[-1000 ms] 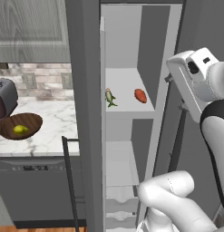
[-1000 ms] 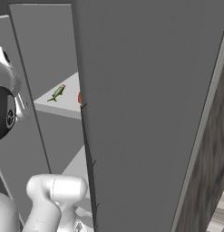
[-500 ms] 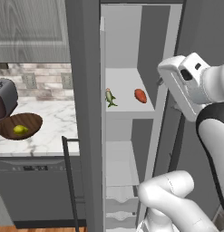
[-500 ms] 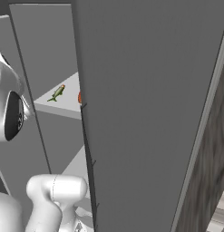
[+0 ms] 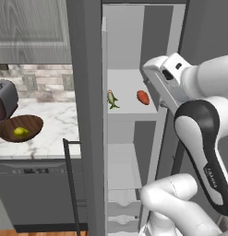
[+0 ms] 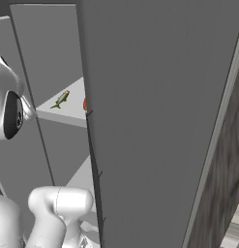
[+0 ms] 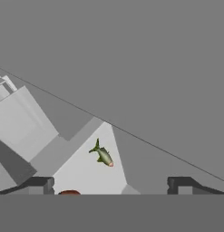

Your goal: Take the fish, sweet potato, and pear from the freezer and place them in the bowl on the counter.

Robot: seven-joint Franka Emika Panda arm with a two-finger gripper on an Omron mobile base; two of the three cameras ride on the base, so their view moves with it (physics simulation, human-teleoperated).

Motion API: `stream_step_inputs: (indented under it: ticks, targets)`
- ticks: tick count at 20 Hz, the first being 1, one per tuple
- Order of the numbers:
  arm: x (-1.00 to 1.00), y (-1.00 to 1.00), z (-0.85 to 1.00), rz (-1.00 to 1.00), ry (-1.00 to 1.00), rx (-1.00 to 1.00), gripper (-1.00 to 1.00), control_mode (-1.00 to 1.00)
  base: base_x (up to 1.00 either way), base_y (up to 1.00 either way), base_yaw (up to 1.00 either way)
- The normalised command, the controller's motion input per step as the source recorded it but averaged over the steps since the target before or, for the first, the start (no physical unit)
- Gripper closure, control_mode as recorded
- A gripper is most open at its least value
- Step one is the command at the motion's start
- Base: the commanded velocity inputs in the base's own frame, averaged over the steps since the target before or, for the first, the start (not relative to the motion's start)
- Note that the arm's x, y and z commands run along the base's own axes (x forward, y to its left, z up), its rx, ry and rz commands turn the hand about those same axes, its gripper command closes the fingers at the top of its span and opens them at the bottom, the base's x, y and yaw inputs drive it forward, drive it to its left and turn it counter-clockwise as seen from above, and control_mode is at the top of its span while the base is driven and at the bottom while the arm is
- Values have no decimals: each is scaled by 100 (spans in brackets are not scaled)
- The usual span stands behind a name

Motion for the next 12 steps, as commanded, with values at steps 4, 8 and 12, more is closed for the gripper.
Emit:
stream_step_inputs:
  ticks: [4, 8, 12]
  targets:
    - [19, 4, 0, 0, 4, -1, -100, -100, 0, 0, 0]
    - [2, 16, 0, 0, 5, 0, -100, -100, 0, 0, 0]
    - [0, 9, 0, -17, 0, 1, -100, -100, 0, 0, 0]
